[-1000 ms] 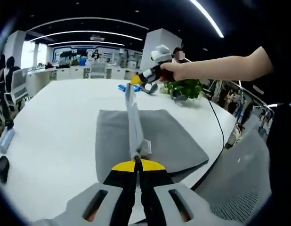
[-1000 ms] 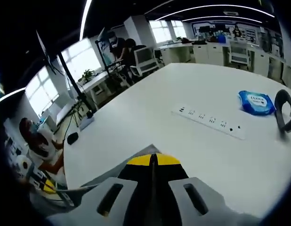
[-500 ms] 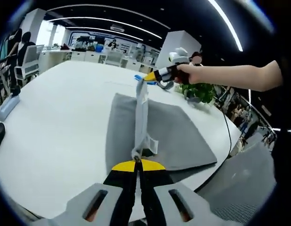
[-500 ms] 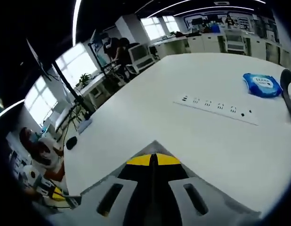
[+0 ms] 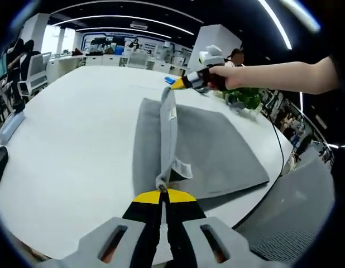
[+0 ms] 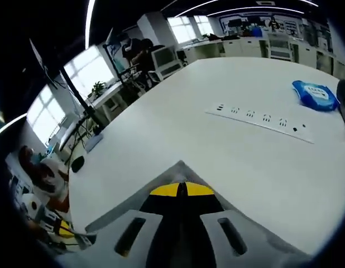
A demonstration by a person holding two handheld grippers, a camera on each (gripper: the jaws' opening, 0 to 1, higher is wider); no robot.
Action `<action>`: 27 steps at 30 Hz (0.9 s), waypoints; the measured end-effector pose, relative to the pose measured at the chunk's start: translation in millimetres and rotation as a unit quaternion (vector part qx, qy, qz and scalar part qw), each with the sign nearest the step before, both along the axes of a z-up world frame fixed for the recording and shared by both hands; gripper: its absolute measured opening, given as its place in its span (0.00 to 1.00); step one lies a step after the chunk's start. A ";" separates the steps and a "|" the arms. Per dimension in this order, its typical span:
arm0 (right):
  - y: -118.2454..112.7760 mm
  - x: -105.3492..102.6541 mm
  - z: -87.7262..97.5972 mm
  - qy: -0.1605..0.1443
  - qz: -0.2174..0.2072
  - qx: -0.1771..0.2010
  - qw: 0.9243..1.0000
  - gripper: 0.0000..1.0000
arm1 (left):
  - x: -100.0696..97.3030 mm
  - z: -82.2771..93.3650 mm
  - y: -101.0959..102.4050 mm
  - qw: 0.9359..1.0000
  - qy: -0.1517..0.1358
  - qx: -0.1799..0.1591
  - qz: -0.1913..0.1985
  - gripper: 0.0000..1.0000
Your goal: Fold the towel on the table until its edges align and the towel forms a compact rectangular stack.
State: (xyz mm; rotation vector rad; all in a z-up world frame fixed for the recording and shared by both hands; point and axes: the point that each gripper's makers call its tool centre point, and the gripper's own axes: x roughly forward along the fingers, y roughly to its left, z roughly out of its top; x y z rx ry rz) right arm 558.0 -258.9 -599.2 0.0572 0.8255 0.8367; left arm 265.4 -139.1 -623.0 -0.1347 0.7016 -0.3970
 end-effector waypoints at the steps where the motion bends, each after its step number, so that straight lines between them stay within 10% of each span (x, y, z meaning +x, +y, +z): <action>1: 0.6 -0.3 -0.9 -0.002 0.003 -0.001 1.000 0.00 | -0.1 -0.8 0.7 1.000 0.001 0.000 0.001 0.02; 27: -26.0 -10.5 -4.5 -0.045 0.028 -0.035 0.998 0.13 | 11.0 30.1 3.5 0.999 -0.053 0.006 0.001 0.14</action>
